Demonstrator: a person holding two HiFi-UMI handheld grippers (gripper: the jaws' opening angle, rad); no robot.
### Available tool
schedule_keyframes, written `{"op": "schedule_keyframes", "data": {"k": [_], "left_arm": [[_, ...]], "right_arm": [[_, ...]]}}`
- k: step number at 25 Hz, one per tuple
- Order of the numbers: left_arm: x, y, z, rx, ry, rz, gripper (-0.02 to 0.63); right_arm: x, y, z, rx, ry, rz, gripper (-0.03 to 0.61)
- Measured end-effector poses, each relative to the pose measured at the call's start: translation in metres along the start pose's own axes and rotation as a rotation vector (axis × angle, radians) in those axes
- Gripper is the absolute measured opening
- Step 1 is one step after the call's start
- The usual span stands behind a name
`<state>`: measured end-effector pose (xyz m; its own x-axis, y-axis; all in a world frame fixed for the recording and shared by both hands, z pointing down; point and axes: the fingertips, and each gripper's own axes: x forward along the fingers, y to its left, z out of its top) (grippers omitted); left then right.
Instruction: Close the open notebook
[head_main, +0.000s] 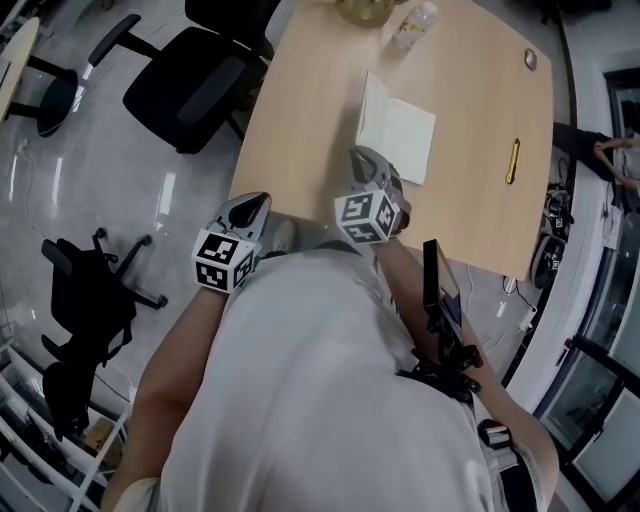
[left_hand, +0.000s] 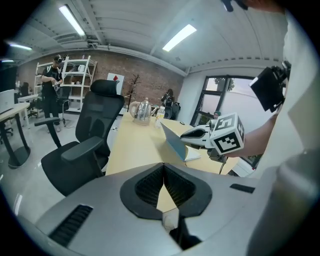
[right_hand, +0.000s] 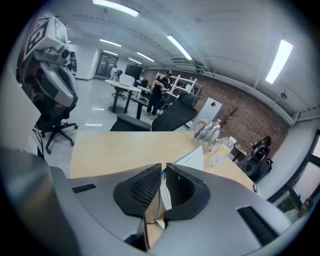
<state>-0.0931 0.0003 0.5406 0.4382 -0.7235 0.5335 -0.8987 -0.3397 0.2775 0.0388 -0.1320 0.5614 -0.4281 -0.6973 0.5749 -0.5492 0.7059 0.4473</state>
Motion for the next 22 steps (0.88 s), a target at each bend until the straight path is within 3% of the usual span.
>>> {"op": "schedule_keyframes", "data": {"k": [6, 12, 18, 22], "left_arm": [[0.03, -0.028, 0.016, 0.069, 0.008, -0.106, 0.008], [0.054, -0.054, 0.026, 0.12, 0.031, -0.175, 0.008], [0.069, -0.075, 0.03, 0.153, 0.056, -0.211, 0.009], [0.075, -0.084, 0.033, 0.164, 0.072, -0.216, 0.008]], "right_arm": [[-0.032, -0.042, -0.025, 0.127, -0.01, -0.101, 0.04], [-0.06, -0.084, -0.085, 0.419, 0.023, -0.178, 0.04], [-0.071, -0.1, -0.155, 0.711, 0.049, -0.173, 0.038], [-0.064, -0.102, -0.182, 0.758, 0.081, -0.153, 0.037]]}}
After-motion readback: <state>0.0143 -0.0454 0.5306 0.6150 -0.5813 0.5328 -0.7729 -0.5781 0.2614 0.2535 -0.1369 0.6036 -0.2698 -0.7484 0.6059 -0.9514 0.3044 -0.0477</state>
